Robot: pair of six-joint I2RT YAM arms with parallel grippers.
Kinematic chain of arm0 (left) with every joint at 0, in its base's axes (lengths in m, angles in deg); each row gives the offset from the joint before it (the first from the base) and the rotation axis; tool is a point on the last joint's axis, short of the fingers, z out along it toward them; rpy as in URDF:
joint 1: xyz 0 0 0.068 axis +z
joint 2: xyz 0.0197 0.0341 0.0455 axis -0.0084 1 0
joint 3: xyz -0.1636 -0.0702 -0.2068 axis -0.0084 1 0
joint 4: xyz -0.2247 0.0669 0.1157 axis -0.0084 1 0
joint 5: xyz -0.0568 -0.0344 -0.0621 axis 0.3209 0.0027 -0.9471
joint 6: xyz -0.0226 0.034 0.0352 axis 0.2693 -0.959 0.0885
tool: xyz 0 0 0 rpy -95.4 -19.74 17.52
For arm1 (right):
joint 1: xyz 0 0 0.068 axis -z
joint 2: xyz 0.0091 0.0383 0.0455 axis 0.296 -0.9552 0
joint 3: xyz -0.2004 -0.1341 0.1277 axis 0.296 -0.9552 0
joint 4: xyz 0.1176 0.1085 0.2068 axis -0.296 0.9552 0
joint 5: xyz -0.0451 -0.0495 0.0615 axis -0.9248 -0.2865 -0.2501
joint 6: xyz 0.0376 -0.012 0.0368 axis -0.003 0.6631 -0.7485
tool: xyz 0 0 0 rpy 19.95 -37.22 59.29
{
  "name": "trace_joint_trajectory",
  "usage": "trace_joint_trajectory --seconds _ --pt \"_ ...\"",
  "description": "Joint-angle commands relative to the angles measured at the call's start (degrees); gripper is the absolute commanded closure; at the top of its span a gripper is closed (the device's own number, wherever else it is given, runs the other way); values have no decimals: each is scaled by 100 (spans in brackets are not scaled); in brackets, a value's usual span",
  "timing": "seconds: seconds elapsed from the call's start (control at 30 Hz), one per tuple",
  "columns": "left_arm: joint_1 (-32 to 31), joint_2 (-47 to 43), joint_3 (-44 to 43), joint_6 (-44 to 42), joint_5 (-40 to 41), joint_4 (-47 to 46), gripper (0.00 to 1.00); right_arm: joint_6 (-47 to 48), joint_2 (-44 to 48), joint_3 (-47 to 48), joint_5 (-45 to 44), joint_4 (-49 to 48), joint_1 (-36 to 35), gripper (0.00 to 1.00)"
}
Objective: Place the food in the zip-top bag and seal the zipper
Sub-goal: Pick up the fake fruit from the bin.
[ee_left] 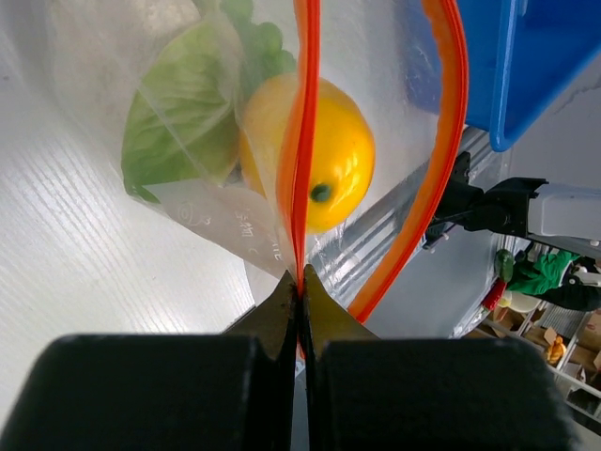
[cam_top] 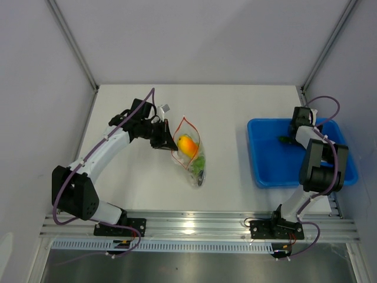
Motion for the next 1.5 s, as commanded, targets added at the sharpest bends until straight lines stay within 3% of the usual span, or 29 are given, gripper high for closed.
trace_joint_trajectory --seconds 0.0,0.37,0.57,1.2,1.33,1.4,1.47 --pt "47 -182 72 86 -132 -103 100 129 310 168 -146 -408 -10 26" --pt "39 29 -68 95 -238 -24 99 542 1093 -605 274 -1331 130 25" --pt "39 38 -121 78 -220 81 99 788 829 -746 513 -1787 420 18" --pt "30 -164 124 165 -36 169 99 753 276 -1159 1594 -2518 1115 22" --pt "30 -208 160 209 -36 143 99 770 135 -1151 1559 -2640 1141 18" --pt "21 -217 160 209 -27 125 100 762 117 -1151 1462 -2711 1141 3" --pt "21 -217 160 209 -18 134 100 788 161 -1238 1427 -2860 1141 1"
